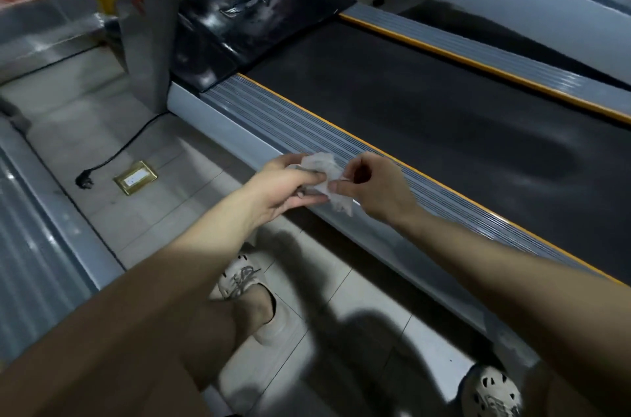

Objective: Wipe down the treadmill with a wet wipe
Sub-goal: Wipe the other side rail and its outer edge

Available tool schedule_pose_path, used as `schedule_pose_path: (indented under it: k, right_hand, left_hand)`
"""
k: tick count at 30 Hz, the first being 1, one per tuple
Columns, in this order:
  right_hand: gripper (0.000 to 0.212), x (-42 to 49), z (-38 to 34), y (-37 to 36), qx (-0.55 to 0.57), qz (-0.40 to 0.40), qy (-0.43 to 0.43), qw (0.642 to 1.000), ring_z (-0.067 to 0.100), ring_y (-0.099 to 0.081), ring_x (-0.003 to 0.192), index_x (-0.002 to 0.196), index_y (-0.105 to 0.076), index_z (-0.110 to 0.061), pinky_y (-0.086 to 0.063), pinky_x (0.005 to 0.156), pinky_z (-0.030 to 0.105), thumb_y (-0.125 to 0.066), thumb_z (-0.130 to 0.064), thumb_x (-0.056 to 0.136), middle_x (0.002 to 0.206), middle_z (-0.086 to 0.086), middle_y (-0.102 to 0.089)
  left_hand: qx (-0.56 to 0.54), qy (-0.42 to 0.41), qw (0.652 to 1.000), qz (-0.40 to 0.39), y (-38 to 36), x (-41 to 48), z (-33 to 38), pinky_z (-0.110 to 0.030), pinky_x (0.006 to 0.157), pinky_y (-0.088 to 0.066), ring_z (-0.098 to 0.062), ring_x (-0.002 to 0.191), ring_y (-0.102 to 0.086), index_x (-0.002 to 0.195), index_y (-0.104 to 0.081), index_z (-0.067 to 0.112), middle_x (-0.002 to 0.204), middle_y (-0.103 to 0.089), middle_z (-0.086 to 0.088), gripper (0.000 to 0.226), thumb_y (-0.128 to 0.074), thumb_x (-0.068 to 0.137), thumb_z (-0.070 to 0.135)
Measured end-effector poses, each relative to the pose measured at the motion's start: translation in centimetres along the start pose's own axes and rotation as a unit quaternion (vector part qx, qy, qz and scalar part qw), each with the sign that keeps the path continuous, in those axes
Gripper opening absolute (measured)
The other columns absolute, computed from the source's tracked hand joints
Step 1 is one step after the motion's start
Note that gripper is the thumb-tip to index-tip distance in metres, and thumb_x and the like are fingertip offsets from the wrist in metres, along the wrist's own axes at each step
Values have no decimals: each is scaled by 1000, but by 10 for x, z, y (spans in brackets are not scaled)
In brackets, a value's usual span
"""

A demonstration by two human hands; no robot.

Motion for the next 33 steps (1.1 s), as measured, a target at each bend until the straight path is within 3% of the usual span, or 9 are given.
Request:
schedule_pose_path:
  k: [4,7,8,11,16,21,25,29,33]
  right_hand:
    - [30,9,-20,-45,-32,-63,14,997,6,-70,78,91,-72,-28,-55,74,33,-79,-54,81,84,-11,-75]
    - [30,21,-36,-72,-190,-134,65,970,10,-71,91,99,-73,-30,-56,83,35,-69,-58,92,98,-12,-76]
    - [26,28,-39,-82,-239,-166,91,952,14,-71,100,104,-74,-29,-56,89,36,-68,-52,95,107,-9,-75]
    - [31,58,-37,-120,-343,-234,198,888,23,-63,121,125,-69,-21,-50,101,39,-65,-40,100,131,-1,-66]
    - [66,150,-16,-177,-397,-207,312,838,27,-36,155,154,-51,-16,-33,126,42,-70,-42,96,164,5,-44]
    - [94,211,7,-187,-390,-173,343,837,21,-8,165,165,-31,-16,-9,135,45,-65,-62,91,174,7,-25]
    - [86,219,19,-189,-302,-167,345,873,11,-8,165,162,-38,-19,-9,135,43,-68,-55,90,174,2,-28]
    - [80,220,20,-185,-268,-156,346,886,6,-12,163,160,-43,-23,-9,135,41,-75,-50,91,172,-3,-33]
    - [76,220,17,-182,-250,-143,345,893,3,-15,162,157,-48,-24,-11,135,39,-77,-47,90,170,-7,-37]
  left_hand:
    - [-14,1,996,85,58,3,0,-44,87,-66,-28,95,-78,117,-69,4,109,-78,-20,22,-72,96,-1]
    - [-12,-17,977,210,125,13,-6,-41,66,-65,-17,66,-72,98,-68,14,86,-71,-11,11,-70,98,3]
    - [-7,-24,966,258,149,18,-11,-46,69,-65,-18,64,-71,92,-65,16,85,-68,-11,15,-69,97,2]
    - [97,-31,911,399,217,31,-24,-50,92,-62,-30,93,-72,98,-63,22,102,-71,-8,13,-70,91,13]
    - [175,-45,892,414,285,77,-36,-50,69,-67,-34,80,-75,99,-56,30,96,-72,-8,16,-66,87,31]
    - [172,-103,859,472,314,146,-27,-29,72,-56,-20,76,-68,98,-54,29,91,-68,1,16,-67,93,21]
    - [84,-91,859,496,317,205,-54,-38,91,-60,-24,90,-69,106,-57,26,99,-70,-1,26,-70,90,10]
    - [-18,-150,860,487,331,276,-57,-44,75,-61,-28,76,-70,86,-62,24,85,-71,-6,15,-73,84,15]
    - [-52,-187,829,525,299,276,-23,-12,66,-54,-15,78,-68,89,-75,21,86,-73,2,19,-75,89,1]
Point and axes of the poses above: each hand's wrist, its own x-axis towards the middle knuckle, its own y-axis out of the back of the hand, z = x × y, the point moved 6 cm from there along x, towards the middle knuckle
